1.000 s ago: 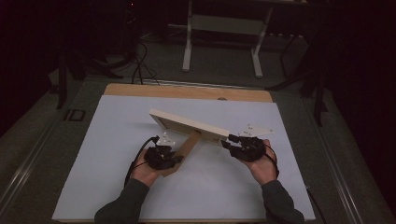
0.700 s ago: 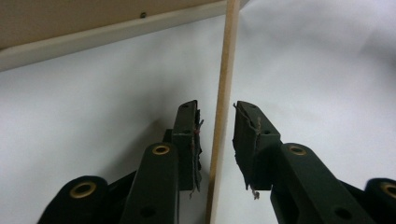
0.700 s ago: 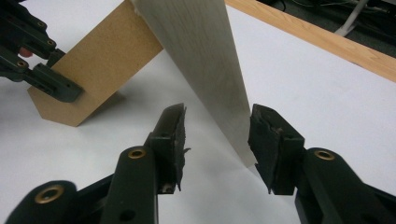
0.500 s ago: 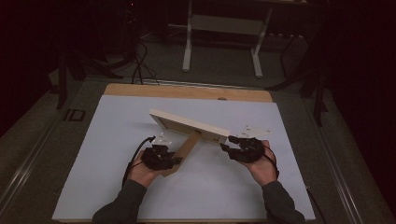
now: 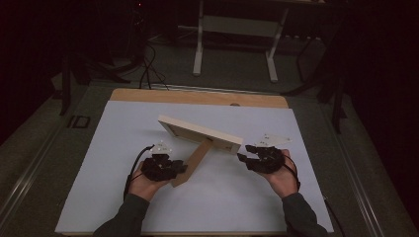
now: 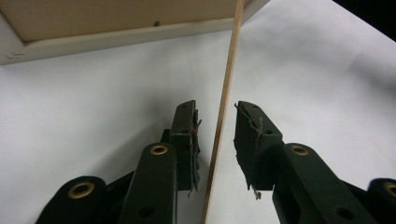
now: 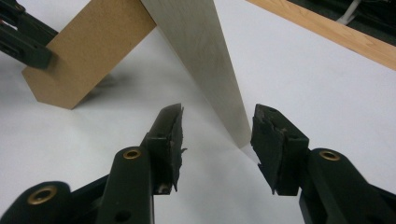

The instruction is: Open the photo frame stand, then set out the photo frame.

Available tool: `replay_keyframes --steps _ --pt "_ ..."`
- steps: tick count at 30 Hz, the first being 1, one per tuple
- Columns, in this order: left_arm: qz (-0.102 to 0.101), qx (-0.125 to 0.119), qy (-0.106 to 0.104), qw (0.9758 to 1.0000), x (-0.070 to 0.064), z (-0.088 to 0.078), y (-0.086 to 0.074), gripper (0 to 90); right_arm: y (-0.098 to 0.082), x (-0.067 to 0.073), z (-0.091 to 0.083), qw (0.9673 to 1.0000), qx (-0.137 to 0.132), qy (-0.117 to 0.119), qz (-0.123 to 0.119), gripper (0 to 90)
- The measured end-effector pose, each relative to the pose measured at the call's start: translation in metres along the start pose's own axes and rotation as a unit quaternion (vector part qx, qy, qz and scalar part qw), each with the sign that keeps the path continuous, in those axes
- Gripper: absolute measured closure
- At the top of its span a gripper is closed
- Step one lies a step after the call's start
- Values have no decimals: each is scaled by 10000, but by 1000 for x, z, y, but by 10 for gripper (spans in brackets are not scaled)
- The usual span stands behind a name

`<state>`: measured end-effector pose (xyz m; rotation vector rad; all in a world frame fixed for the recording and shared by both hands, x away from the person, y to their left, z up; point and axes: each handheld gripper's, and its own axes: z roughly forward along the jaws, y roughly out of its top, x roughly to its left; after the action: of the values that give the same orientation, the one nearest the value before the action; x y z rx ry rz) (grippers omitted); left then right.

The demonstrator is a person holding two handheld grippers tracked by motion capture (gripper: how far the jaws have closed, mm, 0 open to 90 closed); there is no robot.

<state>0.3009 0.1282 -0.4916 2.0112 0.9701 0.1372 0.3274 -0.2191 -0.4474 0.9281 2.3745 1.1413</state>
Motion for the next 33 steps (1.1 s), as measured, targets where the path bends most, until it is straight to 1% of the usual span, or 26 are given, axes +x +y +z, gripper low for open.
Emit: replay_keyframes --steps 1,3,8,11,14,16,17,19,25,33 --pt "5 -11 7 10000 0 -1 0 708 0 -1 0 10000 11 -4 -9 526" --pt "4 -23 86 10000 -1 -3 0 712 -2 -2 -1 10000 40 -16 -1 525" --pt "-64 -124 199 9997 1 -8 1 714 -4 -7 -2 9999 86 -55 41 523" --pt "-86 -181 215 9996 3 -11 1 714 -5 -10 -3 9999 113 -94 64 522" --pt "-105 -294 160 9994 4 -16 3 713 -6 -13 -4 9998 140 -124 70 521" --pt "-111 -321 141 9993 4 -17 3 713 -7 -13 -5 9997 169 -127 96 524" --pt "-126 -379 119 9991 4 -20 4 713 -7 -14 -5 9997 172 -126 96 529" --pt "-140 -403 115 9990 5 -21 6 709 -8 -18 -7 9996 189 -141 128 535" --pt "-197 -438 203 9986 7 -25 10 686 -8 -23 -9 9995 200 -144 221 556" --pt "-319 -498 326 9977 11 -29 15 660 -5 -29 -11 9989 158 -244 354 563"
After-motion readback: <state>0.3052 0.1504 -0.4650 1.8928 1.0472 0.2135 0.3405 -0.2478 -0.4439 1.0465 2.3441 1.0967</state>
